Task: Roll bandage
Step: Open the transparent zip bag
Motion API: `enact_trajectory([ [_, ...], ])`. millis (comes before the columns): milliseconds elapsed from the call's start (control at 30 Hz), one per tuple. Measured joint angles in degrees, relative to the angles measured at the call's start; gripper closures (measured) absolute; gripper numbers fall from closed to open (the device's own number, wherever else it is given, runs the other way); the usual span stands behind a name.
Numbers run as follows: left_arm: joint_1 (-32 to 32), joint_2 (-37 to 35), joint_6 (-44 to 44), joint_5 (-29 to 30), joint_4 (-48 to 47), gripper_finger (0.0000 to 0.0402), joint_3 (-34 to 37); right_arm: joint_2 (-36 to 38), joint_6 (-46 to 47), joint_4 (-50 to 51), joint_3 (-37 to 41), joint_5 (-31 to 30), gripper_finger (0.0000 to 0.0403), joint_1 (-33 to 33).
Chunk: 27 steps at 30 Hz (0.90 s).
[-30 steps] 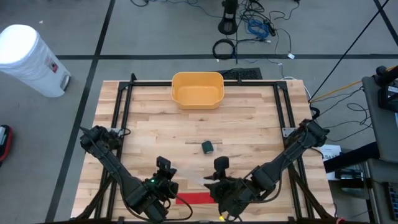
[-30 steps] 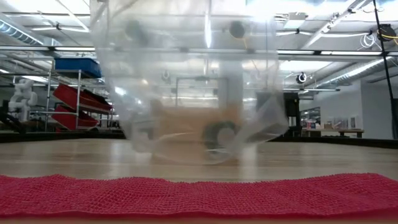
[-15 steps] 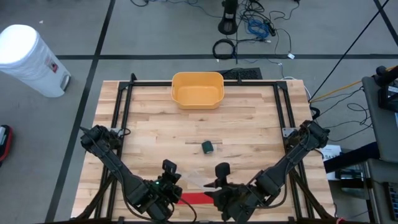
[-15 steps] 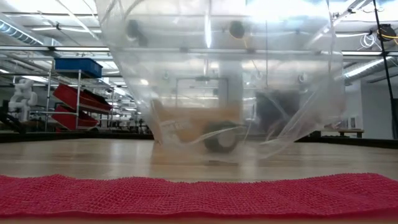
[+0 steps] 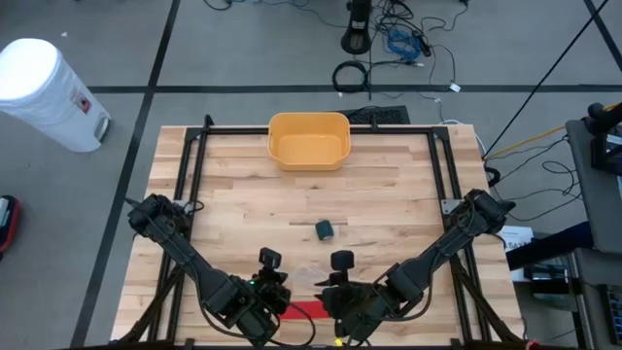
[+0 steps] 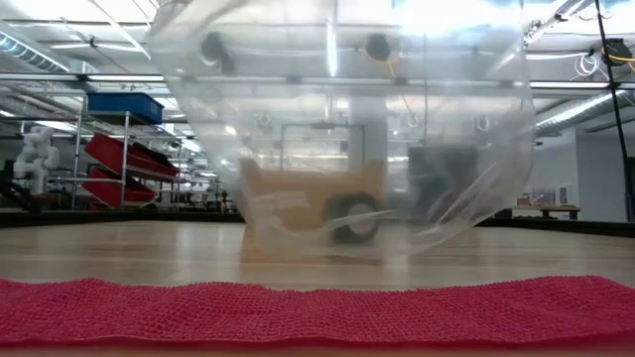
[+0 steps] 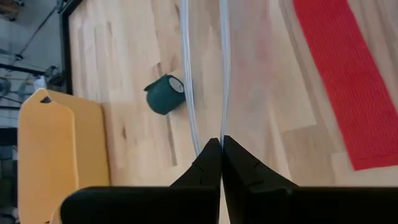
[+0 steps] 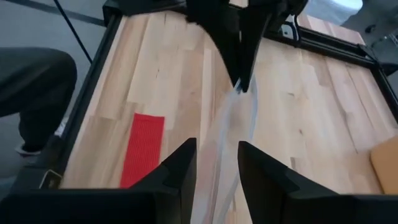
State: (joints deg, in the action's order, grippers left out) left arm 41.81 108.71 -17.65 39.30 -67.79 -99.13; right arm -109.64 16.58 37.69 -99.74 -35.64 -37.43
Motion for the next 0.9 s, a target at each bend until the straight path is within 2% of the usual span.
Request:
enact_trajectory([
  [200, -0.2, 0.0, 0.0, -0.1, 0.0, 0.0399, 0.1, 0.0, 1.4, -2.1, 0.0, 2.8, 0.0281, 0.0],
  [567, -0.5, 0.0, 0.0, -0.1, 0.0, 0.0399, 0.1, -0.2, -4.6, -5.4, 0.0, 1.6, 0.0219, -0.3],
  [767, -0.5, 0.0, 0.0, -0.1, 0.0, 0.0399, 0.2, -0.2, -9.6, -8.6, 0.0, 1.5, 0.0219, -0.6],
  [900, -0.5, 0.0, 0.0, -0.1, 0.7, 0.0399, 0.2, -0.2, -9.5, -8.9, 0.0, 1.3, 0.0225, 0.2],
])
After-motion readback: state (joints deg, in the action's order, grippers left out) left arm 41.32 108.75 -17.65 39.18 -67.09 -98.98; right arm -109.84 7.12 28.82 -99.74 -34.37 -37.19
